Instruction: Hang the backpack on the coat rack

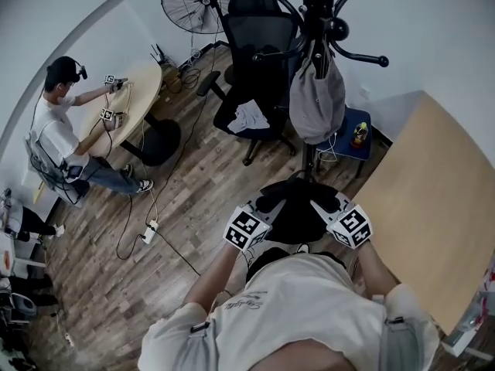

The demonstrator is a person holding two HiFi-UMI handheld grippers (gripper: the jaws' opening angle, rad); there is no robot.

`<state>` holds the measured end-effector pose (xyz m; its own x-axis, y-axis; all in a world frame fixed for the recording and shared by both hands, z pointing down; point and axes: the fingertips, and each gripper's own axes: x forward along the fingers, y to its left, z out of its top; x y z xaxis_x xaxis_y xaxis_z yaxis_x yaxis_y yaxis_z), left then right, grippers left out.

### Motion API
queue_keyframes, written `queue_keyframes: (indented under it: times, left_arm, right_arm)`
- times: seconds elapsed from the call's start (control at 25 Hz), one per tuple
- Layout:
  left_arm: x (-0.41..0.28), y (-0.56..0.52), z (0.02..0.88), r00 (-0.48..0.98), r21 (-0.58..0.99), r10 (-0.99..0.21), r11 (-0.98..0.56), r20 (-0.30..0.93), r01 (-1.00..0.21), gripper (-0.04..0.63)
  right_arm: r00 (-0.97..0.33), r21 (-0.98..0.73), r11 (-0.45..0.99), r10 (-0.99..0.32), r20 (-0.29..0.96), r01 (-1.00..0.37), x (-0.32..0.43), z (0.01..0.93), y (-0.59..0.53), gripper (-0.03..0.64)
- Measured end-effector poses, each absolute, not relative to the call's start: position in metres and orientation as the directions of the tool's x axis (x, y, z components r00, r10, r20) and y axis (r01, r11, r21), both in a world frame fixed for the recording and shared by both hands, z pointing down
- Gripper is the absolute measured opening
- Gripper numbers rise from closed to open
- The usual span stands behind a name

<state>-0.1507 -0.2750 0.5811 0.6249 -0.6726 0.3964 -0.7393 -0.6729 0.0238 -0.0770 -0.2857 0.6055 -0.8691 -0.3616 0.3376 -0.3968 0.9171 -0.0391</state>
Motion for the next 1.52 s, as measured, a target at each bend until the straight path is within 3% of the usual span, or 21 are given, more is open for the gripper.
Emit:
queue_keyframes:
  times: [1.28, 1.52]
  left_arm:
    - [-0.140, -0.389, 0.681, 0.671, 0.149, -0.541, -0.712, 0.508, -0.686, 0.054]
    - [-0.141, -0.400, 0.684, 0.701, 0.166, -0.523, -0.732, 0.484, -0.661, 0.072]
  right_arm:
    - [-0.792, -0.197, 0.844, -0.353, 0.498, -0.499, -0.059, 0.701, -0.389, 0.037]
    - [-0.765, -0.187, 0.808, -0.414, 0.493, -0.558, -0.055, 0.704, -0.400, 0.101]
